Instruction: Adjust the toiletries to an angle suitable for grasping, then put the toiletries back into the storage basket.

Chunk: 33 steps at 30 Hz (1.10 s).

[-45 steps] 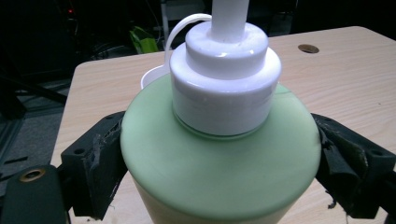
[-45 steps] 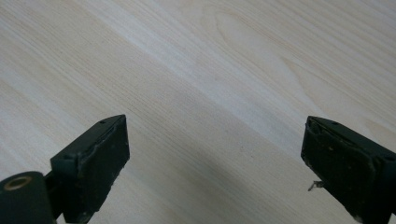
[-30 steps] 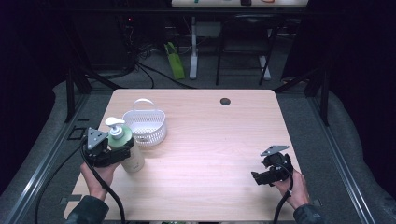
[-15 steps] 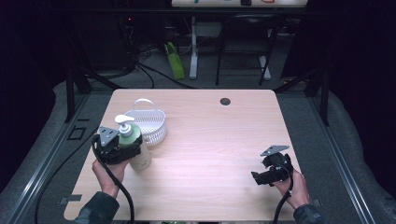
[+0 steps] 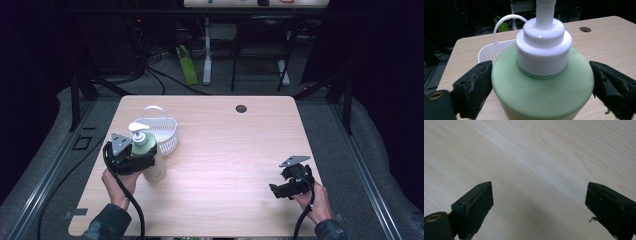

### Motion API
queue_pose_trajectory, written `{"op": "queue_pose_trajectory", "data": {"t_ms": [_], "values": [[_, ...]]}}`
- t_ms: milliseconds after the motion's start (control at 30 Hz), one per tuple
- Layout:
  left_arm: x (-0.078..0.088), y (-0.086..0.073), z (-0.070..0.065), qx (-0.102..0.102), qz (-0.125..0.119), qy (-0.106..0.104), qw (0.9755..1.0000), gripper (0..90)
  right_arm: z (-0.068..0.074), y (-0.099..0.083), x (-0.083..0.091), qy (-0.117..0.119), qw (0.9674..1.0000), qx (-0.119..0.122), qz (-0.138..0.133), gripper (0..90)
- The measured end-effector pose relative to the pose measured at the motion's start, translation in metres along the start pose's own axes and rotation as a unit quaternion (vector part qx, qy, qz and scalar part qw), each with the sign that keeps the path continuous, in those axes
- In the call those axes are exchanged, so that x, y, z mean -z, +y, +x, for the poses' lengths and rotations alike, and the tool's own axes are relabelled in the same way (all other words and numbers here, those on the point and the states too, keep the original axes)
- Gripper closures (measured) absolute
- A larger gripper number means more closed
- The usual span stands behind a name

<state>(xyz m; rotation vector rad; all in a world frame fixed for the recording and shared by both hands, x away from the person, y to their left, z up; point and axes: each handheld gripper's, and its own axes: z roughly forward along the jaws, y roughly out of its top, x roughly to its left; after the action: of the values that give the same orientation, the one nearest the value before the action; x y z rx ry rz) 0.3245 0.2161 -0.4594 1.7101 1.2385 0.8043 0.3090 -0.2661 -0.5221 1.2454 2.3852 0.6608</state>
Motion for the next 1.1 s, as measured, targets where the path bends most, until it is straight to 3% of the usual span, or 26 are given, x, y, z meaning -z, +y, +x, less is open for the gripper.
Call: {"op": "queue_pose_trajectory", "data": {"t_ms": [267,500,1100], "values": [[0.009,0.005,0.011,-0.009,0.004,-0.025,0.9996,0.0,-0.001,0.000,0.000,0.002,1.0000,0.000,-0.001,7.3],[0.017,0.015,0.017,-0.017,-0.001,-0.052,0.9985,0.0,0.000,0.000,0.000,0.001,1.0000,0.000,0.000,7.3],[0.014,0.031,0.017,-0.001,-0.002,-0.052,0.9986,0.3,0.000,0.000,0.000,0.000,1.0000,0.001,0.000,7.3]]}}
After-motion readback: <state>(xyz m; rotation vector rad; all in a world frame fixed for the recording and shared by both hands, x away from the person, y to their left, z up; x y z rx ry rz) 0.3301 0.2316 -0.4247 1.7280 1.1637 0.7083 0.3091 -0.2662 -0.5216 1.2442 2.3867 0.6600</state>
